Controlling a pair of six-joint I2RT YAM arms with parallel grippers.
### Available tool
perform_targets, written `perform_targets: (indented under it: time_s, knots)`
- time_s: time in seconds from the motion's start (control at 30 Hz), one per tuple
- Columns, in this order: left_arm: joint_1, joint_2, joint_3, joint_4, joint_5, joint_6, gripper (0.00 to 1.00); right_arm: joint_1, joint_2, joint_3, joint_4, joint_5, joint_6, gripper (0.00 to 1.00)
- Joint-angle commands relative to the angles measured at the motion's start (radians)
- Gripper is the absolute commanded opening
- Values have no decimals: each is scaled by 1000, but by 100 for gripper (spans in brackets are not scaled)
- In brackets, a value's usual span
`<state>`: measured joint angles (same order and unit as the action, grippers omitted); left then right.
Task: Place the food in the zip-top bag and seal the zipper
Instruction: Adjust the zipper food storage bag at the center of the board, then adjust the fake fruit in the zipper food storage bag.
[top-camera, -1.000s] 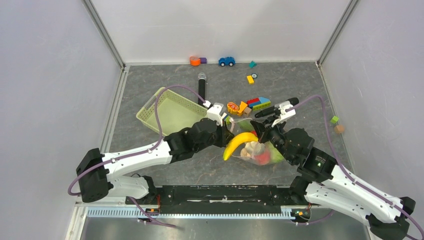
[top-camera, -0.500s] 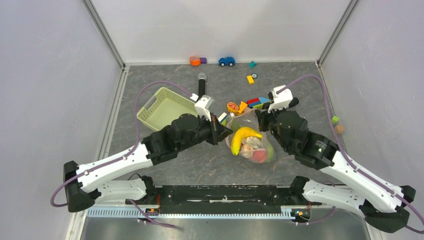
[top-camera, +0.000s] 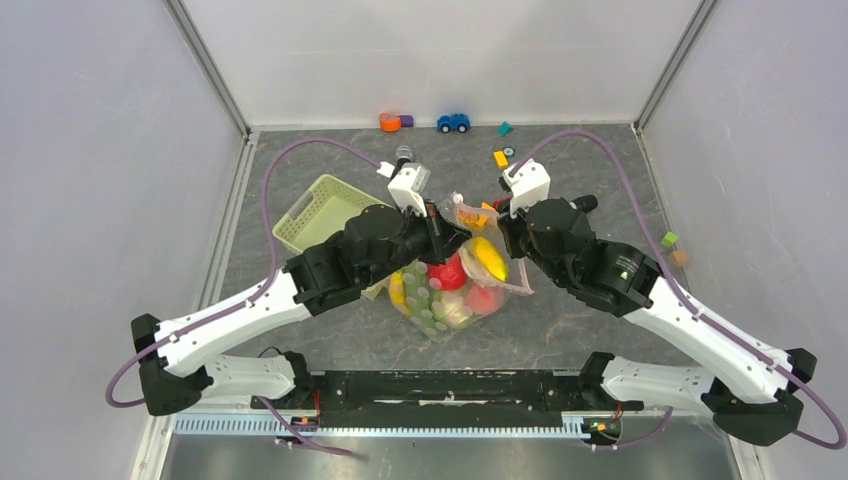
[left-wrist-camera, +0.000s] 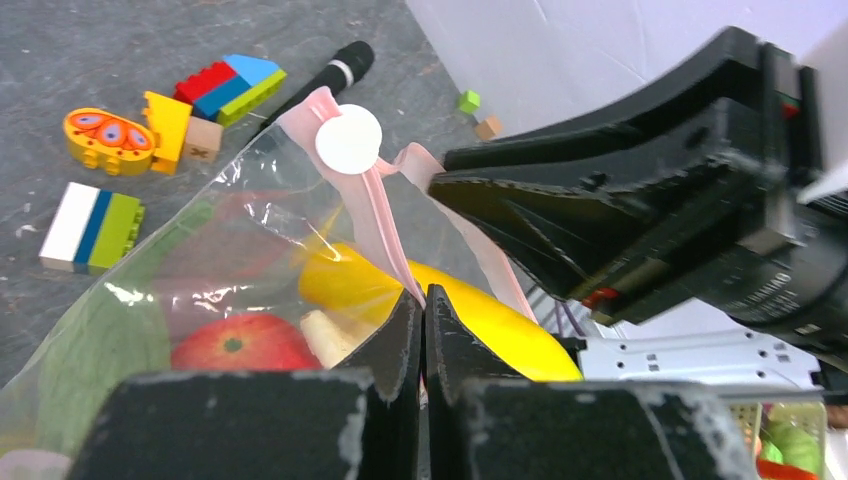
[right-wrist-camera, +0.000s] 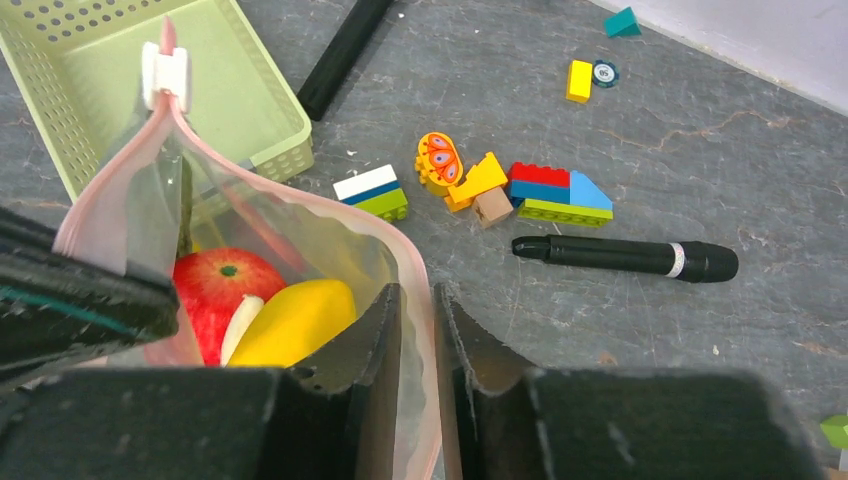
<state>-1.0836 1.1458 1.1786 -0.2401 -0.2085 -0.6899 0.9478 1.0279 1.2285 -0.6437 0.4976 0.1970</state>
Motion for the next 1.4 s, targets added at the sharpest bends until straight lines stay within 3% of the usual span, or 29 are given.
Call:
perform_targets:
  time_s: [0.0,0.17,0.33,0.6,0.83,0.93,1.1,1.37]
  knots:
    - [7,-9,-8,74,-106,9,2,-1,-48,-5,19,38,-17,27]
    - [12,-62,-90,99,-127,-7,2,-1,-129,-99,118,58,-35,48]
    - [12,-129,-135,108,-164,5,2,-1,-210,-153,165,4,-53,55]
    - [12,-170,-144,112,-184,39,2,-1,-380,-295,312,-401,-87,57]
    - [12,-173,-126,104,-180,49,2,-1,-353,-337,365,-789,-215,58]
    - [13,-175,-128,104,-170,49,2,-1,-320,-327,345,-759,-249,58]
    - [13,-184,-136,108,-158,55,2,-1,-295,-326,383,-564,-226,53]
    - [13,-195,-156,141,-101,74,2,-1,-296,-378,553,-537,-165,45]
